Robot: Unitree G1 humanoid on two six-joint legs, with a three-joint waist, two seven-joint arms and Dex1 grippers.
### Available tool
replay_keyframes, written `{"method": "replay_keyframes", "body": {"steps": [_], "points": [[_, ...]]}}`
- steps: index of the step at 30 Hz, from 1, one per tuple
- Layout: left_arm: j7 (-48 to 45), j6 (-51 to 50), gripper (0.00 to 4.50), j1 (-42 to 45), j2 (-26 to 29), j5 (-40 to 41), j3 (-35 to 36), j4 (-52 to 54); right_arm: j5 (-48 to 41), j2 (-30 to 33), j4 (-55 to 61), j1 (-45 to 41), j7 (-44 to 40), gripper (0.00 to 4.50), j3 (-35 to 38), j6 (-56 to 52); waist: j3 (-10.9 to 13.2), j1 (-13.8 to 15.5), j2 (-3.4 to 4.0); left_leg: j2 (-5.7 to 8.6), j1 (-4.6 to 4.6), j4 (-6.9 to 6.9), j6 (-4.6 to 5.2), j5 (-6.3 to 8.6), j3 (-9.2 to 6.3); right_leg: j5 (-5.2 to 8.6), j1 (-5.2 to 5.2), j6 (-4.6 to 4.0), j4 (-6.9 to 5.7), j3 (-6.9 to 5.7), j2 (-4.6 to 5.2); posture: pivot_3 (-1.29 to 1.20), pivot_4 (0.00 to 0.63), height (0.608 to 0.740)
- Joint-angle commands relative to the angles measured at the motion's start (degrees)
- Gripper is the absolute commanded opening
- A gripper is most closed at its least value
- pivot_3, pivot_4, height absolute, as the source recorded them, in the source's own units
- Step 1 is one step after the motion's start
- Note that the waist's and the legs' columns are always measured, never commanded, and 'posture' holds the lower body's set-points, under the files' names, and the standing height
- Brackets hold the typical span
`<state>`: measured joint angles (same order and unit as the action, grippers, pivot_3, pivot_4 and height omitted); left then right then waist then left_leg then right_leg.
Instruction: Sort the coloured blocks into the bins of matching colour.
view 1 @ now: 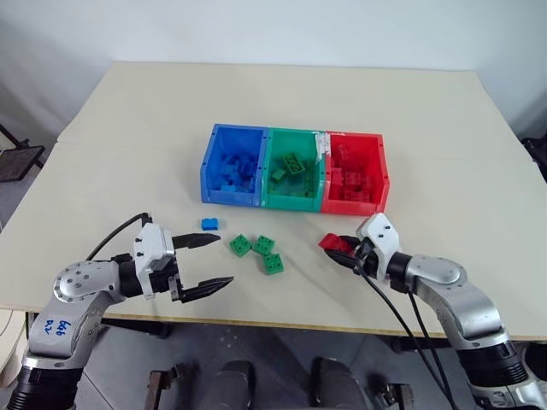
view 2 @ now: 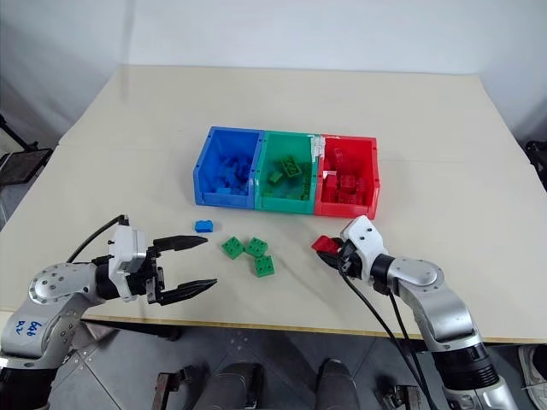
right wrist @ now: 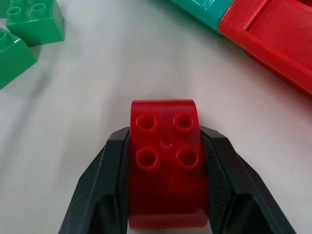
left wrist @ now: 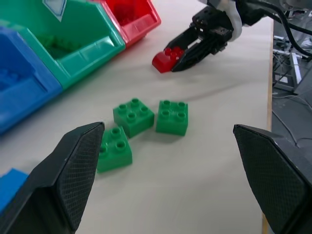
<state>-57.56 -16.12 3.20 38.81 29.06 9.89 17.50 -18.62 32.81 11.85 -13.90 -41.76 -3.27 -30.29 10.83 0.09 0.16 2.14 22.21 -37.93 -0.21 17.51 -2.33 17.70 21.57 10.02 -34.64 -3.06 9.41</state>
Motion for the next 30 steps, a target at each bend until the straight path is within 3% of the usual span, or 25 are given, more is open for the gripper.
{"method": "replay_keyframes", "body": {"steps": [1, 6, 12, 17, 21, 26, 30], "points": [[1.9, 1.0, 4.5, -0.6, -1.1, 1.4, 1.9, 1.9, -4.6, -0.3, 0.9, -4.7, -1.6, 1.51, 5.5, 1.3, 0.0, -0.2, 0.01, 0.0, 0.0, 0.0, 0.0, 0.0, 0.0, 0.0, 0.0, 0.0, 0.0, 0.0, 0.0, 0.0, 0.15, 0.74], [5.0, 1.5, 4.5, -2.9, -2.5, 1.4, 5.0, 1.6, -3.8, -1.3, -7.5, -16.4, 1.4, 1.51, 8.3, 2.4, 0.0, -0.5, 0.01, -0.06, -0.04, 0.0, -0.01, 0.0, 0.05, 0.0, 0.02, 0.0, -0.04, 0.03, -0.06, 0.0, 0.15, 0.74], [9.0, 1.2, 4.5, -6.1, -3.2, 1.0, 9.7, 0.5, 5.0, -2.3, -28.4, -30.5, 3.1, 1.51, 4.3, 10.8, 0.0, -0.3, 0.01, -0.03, -0.02, 0.01, -0.01, 0.0, 0.08, 0.0, 0.06, -0.01, -0.04, 0.05, -0.05, 0.0, 0.15, 0.74], [9.6, 1.3, 4.5, -8.7, -2.7, 1.1, 11.2, 2.5, 6.3, -3.2, -36.8, -33.6, 0.8, 3.06, 4.7, 18.5, 0.0, -0.3, 0.01, -0.01, 0.03, 0.06, 0.0, 0.01, 0.06, 0.0, 0.07, -0.03, 0.01, 0.02, -0.03, 0.0, 0.15, 0.74], [11.1, 1.8, 4.5, -9.5, -3.3, 1.6, 13.4, 2.2, 3.7, -2.0, -33.4, -30.3, -5.1, 4.41, 6.3, 22.9, 0.0, -0.4, 0.01, -0.03, 0.02, 0.07, 0.01, 0.01, 0.08, 0.0, 0.09, -0.03, 0.02, 0.02, -0.03, 0.0, 0.15, 0.74], [9.6, 2.1, 4.5, -10.8, -1.9, 1.5, 16.6, -2.7, -11.2, 3.8, -15.5, -16.3, -27.0, 4.46, 8.6, 20.1, 0.0, 0.0, 0.01, -0.02, 0.07, 0.07, 0.02, 0.06, 0.06, 0.0, 0.04, -0.03, 0.13, -0.05, -0.02, 0.0, 0.15, 0.74], [7.8, 3.4, 4.5, -11.8, 0.1, 0.9, 19.6, -7.5, -10.2, 7.9, -7.0, -5.6, -30.8, 4.46, 7.9, 22.5, 0.0, -0.2, 0.0, -0.05, 0.06, 0.07, 0.04, 0.14, 0.06, 0.0, -0.01, -0.02, 0.18, -0.1, -0.04, 0.0, 0.15, 0.74]]}}
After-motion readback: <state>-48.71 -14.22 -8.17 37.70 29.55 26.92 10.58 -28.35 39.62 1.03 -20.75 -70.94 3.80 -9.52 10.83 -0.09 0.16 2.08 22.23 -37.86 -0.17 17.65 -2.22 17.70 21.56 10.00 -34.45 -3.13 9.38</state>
